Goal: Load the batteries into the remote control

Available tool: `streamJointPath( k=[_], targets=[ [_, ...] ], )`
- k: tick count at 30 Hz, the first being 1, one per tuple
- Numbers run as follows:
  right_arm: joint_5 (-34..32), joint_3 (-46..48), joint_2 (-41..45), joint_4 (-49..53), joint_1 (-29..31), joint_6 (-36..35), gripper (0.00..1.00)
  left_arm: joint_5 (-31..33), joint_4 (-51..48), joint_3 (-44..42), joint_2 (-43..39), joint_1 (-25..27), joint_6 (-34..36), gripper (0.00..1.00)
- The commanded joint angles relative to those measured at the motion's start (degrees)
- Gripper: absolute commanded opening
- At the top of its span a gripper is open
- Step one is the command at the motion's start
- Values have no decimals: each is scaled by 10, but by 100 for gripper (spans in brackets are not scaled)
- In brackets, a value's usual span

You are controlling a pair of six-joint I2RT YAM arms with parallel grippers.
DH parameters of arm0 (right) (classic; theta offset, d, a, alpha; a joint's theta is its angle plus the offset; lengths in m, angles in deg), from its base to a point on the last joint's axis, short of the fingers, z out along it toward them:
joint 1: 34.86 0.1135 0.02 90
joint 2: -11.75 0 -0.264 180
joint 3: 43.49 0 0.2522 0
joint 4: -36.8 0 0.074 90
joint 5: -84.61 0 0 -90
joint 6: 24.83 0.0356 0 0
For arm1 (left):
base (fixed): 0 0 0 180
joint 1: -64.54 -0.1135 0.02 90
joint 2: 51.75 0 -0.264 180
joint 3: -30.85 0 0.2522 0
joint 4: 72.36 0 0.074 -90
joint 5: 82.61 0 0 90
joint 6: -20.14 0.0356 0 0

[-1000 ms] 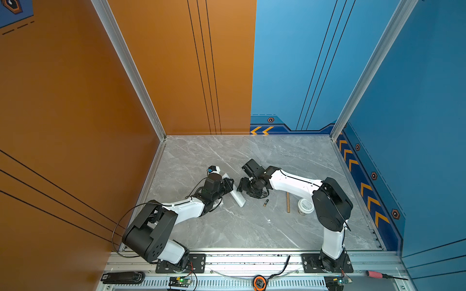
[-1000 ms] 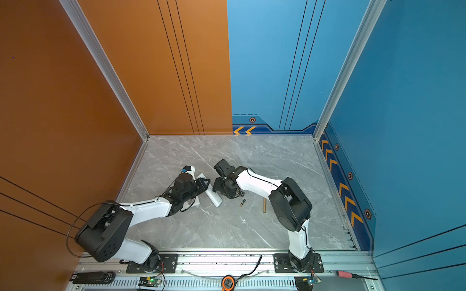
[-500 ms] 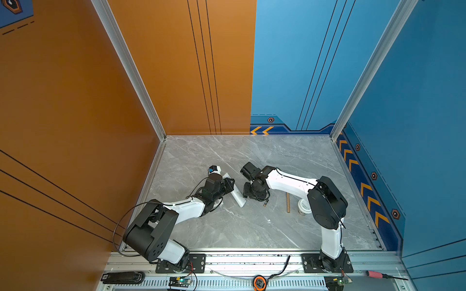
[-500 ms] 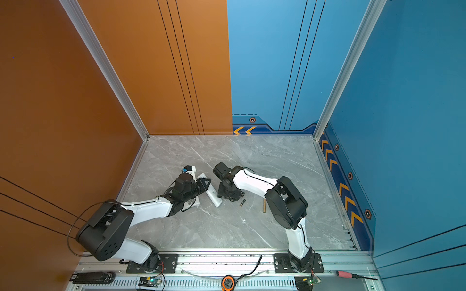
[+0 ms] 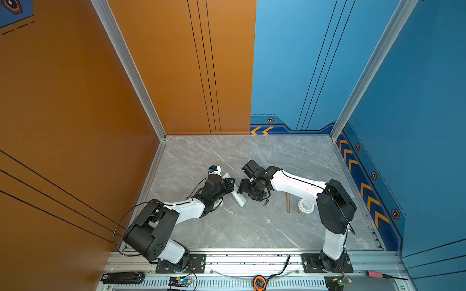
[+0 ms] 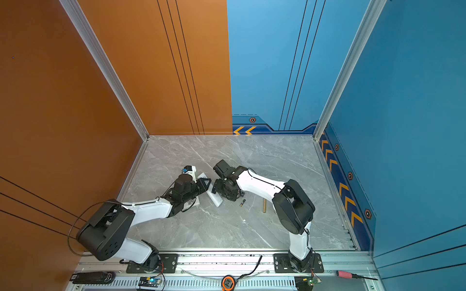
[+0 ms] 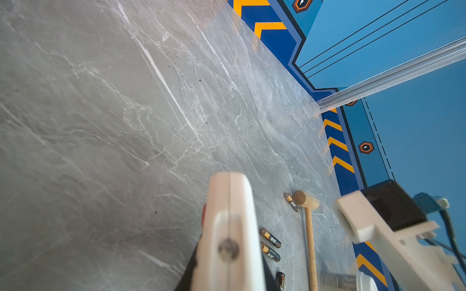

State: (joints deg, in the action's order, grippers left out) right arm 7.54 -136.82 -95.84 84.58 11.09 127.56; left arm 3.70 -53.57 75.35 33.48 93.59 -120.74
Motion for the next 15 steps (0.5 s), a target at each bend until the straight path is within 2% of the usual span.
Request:
streamJointPath(
  k=[1,15],
  targets=[
    [17,19,-4,-37,-2,42,78,-4,0,-15,9,3,9,0],
    [15,21,-39,-77,-5,77,78,-9,12,-26,12,2,3,0]
  ],
)
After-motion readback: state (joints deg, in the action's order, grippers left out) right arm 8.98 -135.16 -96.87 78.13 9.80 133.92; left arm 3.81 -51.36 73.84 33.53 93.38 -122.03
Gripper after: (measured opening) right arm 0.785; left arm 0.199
